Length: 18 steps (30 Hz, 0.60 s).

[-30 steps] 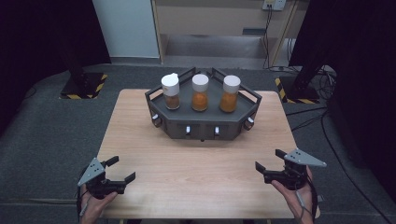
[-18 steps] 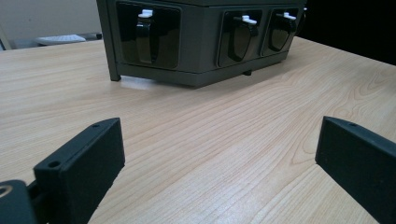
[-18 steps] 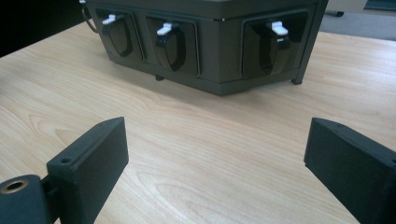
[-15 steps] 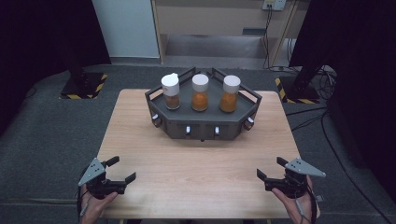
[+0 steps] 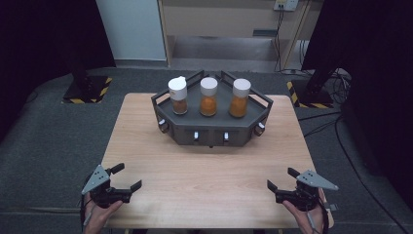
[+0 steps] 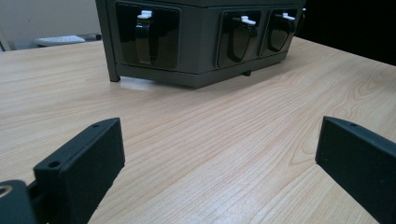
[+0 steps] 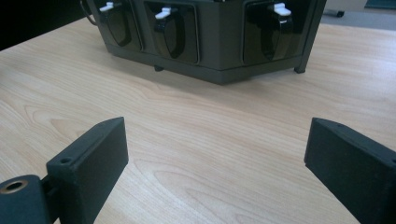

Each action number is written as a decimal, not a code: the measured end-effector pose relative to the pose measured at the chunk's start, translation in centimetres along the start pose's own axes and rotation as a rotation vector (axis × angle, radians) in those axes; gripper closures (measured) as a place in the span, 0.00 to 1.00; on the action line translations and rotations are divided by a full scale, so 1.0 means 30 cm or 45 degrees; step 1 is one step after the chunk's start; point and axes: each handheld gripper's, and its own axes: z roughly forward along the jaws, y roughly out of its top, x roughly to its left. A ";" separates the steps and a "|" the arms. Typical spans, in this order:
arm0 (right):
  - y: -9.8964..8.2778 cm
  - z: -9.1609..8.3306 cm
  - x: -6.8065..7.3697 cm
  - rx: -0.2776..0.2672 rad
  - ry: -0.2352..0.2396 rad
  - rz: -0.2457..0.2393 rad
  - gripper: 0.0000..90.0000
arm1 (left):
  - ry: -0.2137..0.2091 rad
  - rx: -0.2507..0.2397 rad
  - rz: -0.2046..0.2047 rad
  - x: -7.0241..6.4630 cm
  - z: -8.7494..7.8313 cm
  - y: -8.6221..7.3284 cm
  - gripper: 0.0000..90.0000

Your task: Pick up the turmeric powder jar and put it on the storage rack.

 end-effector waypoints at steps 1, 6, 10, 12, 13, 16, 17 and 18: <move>-0.003 -0.001 0.000 -0.008 0.002 -0.006 0.07 | -0.001 -0.001 0.001 0.000 0.000 0.000 0.00; -0.017 0.006 -0.005 -0.029 0.025 -0.021 0.07 | -0.012 -0.011 0.005 0.003 0.000 -0.002 0.00; -0.026 0.012 -0.009 -0.043 0.038 -0.031 0.07 | -0.020 -0.013 0.009 0.003 0.003 -0.002 0.00; -0.030 0.012 -0.010 -0.050 0.038 -0.035 0.06 | -0.023 -0.014 0.010 0.003 0.004 -0.002 0.00; -0.031 0.012 -0.010 -0.053 0.035 -0.035 0.06 | -0.023 -0.012 0.009 0.003 0.005 -0.002 0.00; -0.033 0.012 -0.009 -0.056 0.033 -0.036 0.05 | -0.023 -0.014 0.009 0.004 0.004 -0.003 0.00; -0.034 0.012 -0.008 -0.058 0.032 -0.038 0.05 | -0.023 -0.014 0.008 0.004 0.004 -0.003 0.00; -0.034 0.012 -0.008 -0.059 0.032 -0.040 0.05 | -0.023 -0.013 0.008 0.004 0.004 -0.002 0.00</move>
